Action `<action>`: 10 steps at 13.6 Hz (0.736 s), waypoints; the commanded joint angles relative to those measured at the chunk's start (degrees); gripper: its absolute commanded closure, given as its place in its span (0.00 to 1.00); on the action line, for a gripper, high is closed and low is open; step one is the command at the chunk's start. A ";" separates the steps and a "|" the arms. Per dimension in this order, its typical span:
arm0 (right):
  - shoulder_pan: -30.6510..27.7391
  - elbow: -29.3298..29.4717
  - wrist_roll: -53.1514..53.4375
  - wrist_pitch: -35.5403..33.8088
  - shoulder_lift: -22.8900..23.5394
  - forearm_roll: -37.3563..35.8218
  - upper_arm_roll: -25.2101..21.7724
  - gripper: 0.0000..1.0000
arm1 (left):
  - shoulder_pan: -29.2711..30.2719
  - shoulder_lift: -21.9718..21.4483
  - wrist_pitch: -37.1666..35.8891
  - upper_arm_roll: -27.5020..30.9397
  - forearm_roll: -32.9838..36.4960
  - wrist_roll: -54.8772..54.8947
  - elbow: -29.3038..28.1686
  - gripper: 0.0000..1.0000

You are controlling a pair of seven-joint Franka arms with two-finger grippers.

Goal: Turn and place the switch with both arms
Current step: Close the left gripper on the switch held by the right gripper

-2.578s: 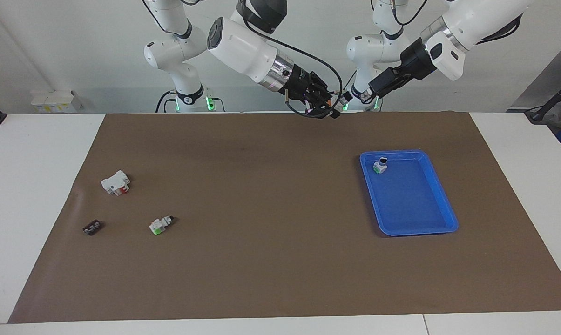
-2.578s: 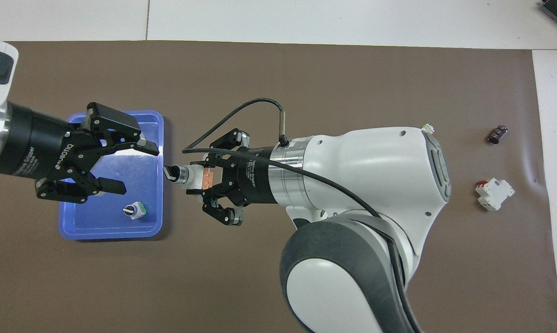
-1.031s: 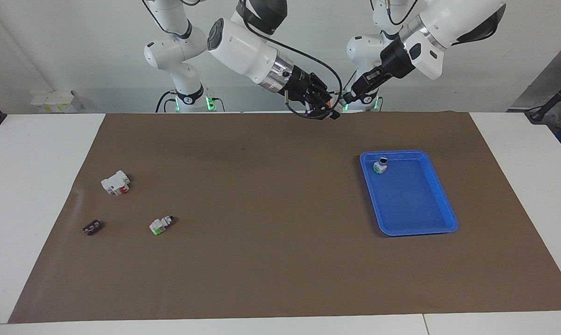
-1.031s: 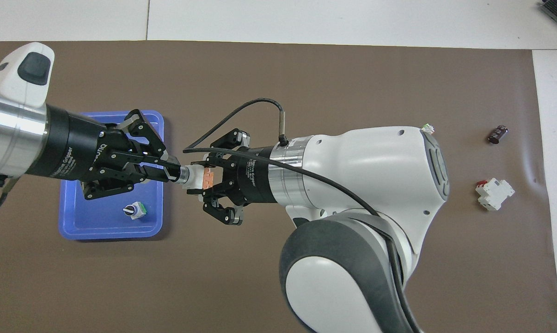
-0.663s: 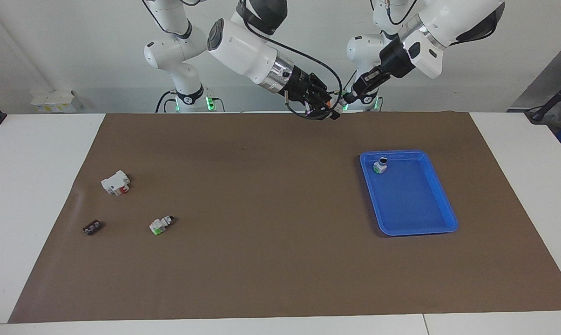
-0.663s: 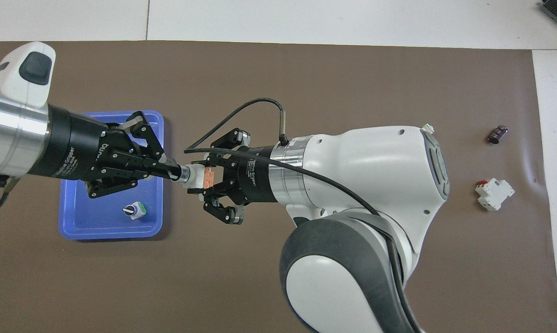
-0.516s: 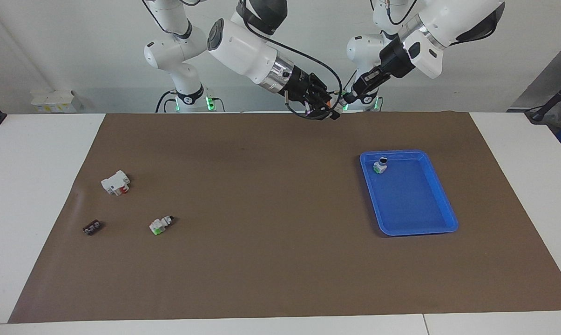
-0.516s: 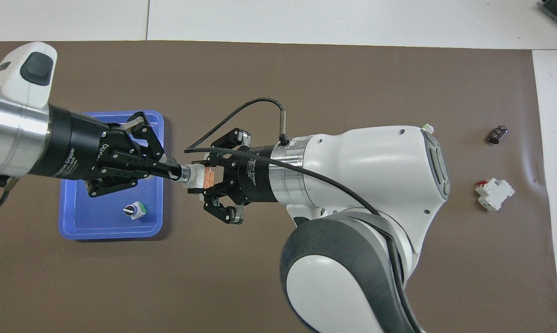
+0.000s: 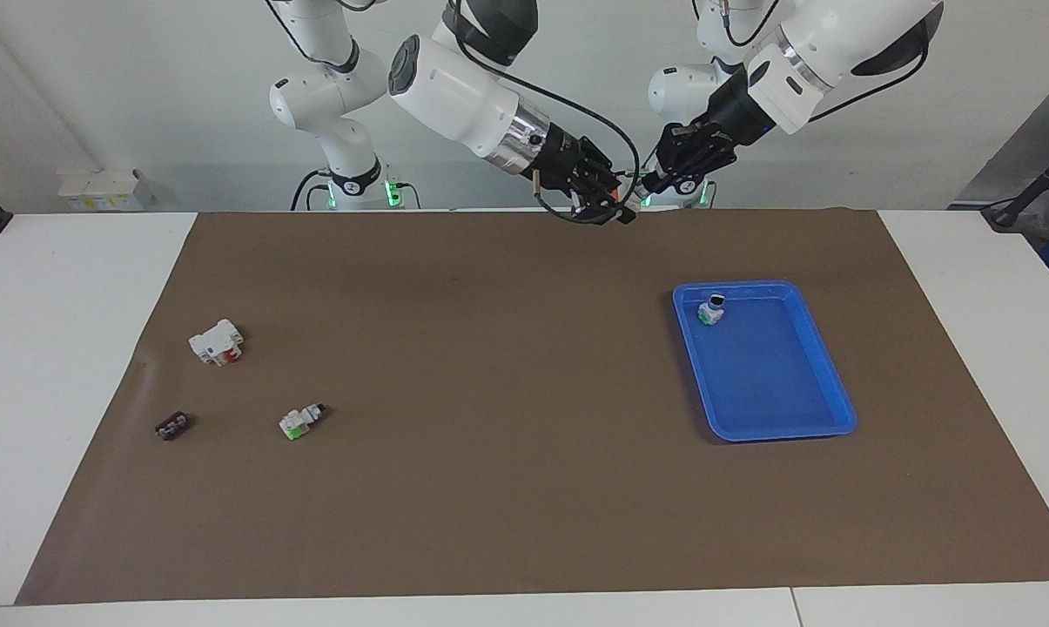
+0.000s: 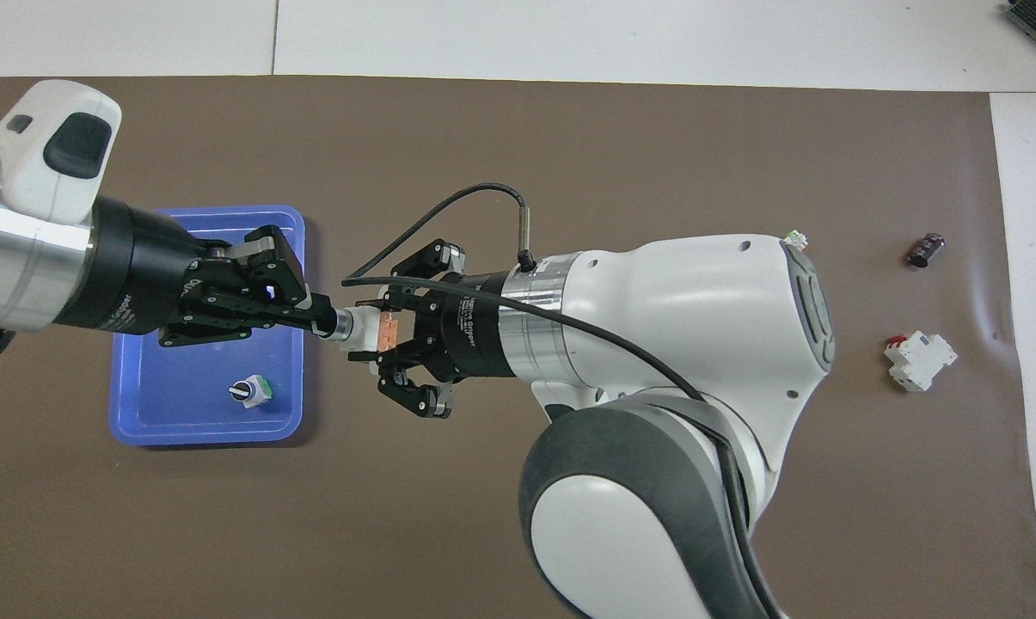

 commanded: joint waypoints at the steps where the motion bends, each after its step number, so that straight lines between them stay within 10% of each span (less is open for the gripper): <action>1: -0.47 1.11 -1.00 -0.10 0.42 -0.74 0.03 1.00 | 0.51 -0.85 -0.92 0.15 0.48 13.02 -1.07 1.00; 10: -0.74 1.11 -1.00 -0.45 0.33 -0.74 0.03 1.00 | 1.04 -3.49 2.15 0.50 -1.98 38.47 -6.53 1.00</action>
